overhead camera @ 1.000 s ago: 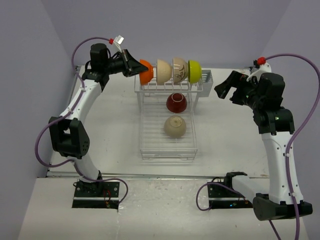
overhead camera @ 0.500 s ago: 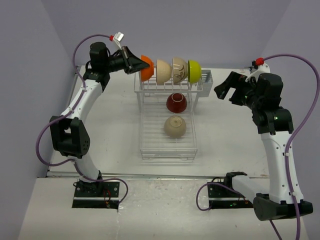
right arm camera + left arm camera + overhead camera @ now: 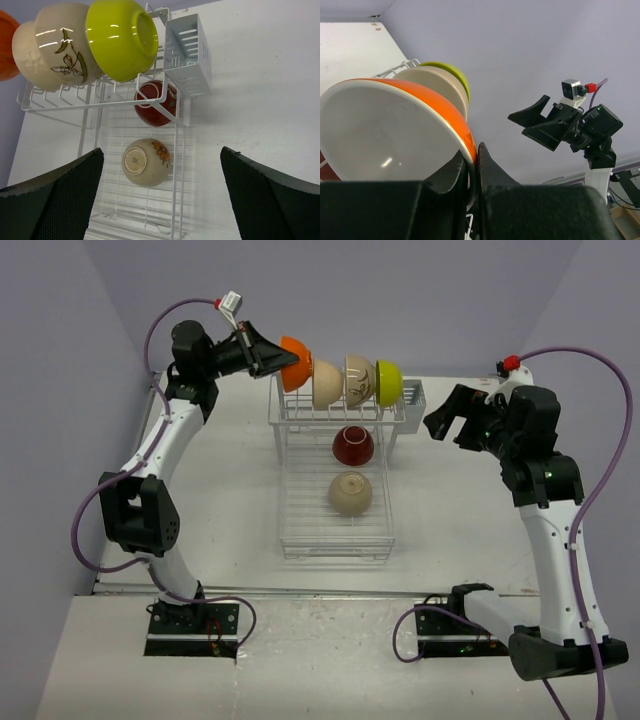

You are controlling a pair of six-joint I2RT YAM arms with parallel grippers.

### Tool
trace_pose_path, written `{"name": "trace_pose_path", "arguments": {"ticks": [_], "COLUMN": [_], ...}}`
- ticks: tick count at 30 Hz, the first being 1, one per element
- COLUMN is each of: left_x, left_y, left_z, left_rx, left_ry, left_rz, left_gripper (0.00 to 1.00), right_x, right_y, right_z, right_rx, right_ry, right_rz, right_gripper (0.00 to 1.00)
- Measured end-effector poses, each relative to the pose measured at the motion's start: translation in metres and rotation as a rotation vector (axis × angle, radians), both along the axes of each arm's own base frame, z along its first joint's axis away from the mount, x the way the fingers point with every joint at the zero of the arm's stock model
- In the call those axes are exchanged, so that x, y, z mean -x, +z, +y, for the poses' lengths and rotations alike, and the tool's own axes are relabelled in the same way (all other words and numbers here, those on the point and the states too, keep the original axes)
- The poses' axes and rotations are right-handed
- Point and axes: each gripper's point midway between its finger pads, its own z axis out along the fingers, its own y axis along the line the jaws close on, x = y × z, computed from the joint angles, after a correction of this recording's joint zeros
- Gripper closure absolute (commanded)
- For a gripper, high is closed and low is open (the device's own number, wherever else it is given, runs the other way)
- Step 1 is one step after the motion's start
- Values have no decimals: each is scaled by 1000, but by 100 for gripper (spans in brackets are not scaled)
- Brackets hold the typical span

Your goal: Unload the bowls from the dish rack

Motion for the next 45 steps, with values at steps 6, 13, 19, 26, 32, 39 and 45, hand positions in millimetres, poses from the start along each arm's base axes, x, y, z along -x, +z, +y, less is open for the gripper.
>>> {"name": "trace_pose_path", "arguments": {"ticks": [6, 13, 19, 26, 32, 39, 45], "left_x": [-7, -41, -59, -30, 42, 44, 43], "left_y": [9, 34, 50, -123, -269, -273, -298], "left_z": [19, 121, 208, 283, 310, 335, 351], "left_rx": [-2, -112, -380, -822, -1141, -1201, -1240], "left_ry": [34, 352, 806, 1081, 1030, 1115, 1126], "left_rz": [-6, -38, -20, 416, 793, 786, 833], "left_gripper": [100, 100, 100, 100, 100, 100, 100], "right_x": [0, 0, 2, 4, 5, 6, 6], "right_y": [-1, -5, -7, -7, -8, -14, -15], "right_z": [2, 4, 10, 16, 19, 23, 23], "right_rx": [1, 1, 1, -2, -1, 1, 1], "right_ry": [6, 14, 34, 57, 67, 79, 80], "right_rz": [2, 10, 16, 16, 17, 34, 34], "right_gripper": [1, 1, 1, 1, 1, 1, 1]}}
